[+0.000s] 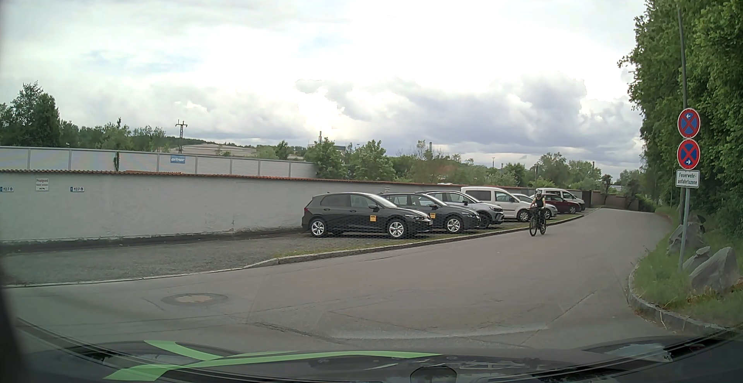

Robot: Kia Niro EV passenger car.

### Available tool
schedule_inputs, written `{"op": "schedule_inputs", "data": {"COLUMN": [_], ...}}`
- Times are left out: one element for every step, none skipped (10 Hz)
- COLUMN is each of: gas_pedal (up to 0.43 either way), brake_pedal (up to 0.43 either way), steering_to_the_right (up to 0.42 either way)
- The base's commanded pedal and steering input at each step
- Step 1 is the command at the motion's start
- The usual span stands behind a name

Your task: Follow the waypoints while adhering to traffic rules and regulations

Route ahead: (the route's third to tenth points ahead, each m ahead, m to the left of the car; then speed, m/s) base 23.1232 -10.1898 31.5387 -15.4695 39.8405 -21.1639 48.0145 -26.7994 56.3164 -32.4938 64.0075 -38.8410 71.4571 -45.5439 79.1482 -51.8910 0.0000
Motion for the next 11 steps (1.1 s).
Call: {"op": "schedule_inputs", "data": {"gas_pedal": [0.0,0.0,0.0,0.0,0.0,0.0,0.0,0.0,0.0,0.0,0.0], "brake_pedal": [0.152,0.14,0.134,0.128,0.128,0.122,0.104,0.085,0.079,0.073,0.067], "steering_to_the_right": [-0.008,-0.007,-0.005,-0.001,0.001,0.0,0.0,0.0,0.0,0.0,0.0]}}
